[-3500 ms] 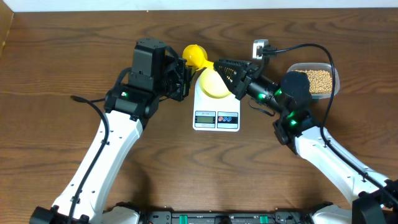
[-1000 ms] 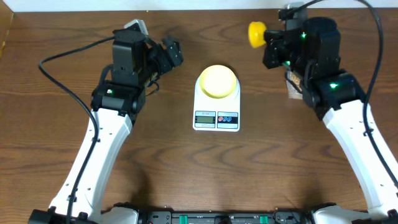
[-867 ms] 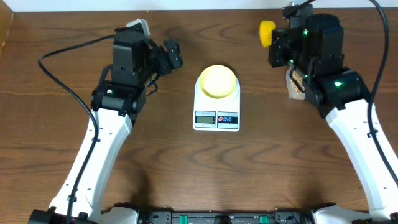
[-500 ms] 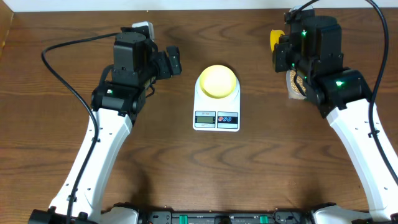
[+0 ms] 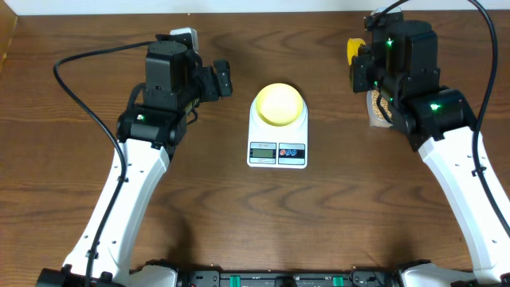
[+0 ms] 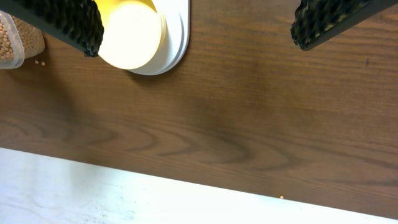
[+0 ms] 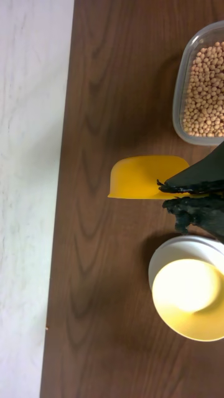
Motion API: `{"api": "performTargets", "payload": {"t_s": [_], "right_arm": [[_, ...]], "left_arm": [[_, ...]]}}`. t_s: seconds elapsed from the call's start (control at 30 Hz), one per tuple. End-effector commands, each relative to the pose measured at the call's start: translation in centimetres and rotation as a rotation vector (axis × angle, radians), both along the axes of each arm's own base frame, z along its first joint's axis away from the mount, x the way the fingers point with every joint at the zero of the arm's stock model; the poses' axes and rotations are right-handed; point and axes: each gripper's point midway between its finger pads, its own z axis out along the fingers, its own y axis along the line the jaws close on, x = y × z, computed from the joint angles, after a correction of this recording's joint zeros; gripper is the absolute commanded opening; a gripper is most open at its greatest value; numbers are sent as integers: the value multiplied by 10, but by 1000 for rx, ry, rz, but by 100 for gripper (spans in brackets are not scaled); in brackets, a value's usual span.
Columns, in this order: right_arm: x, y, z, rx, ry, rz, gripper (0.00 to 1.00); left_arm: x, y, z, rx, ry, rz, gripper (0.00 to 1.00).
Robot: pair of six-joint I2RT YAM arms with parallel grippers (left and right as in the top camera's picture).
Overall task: Scoop item into bowl and weigh 50g on scale
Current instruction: 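Carry the yellow scoop with the right gripper over the soybean tub, then move the left gripper forward over the scale's front buttons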
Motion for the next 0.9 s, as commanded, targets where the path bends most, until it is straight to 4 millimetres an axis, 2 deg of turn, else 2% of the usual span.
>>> {"api": "performTargets", "payload": {"t_s": [0.0,0.4,0.5,0.87], "right_arm": [[3,-3,11,-44,-34,17,1],[9,-6,20,-61,-82,16,1],[11,-7,22,-59,-90,13,1],[13,-6,27,-54,-111,13,1]], "left_arm": [[1,3,-7,19,14,4,98],[0,3,-9,52,14,-21,98],[-8,-6,-17,148,31,-101,98],[-30,-21,-34,313,95,-89,98]]}}
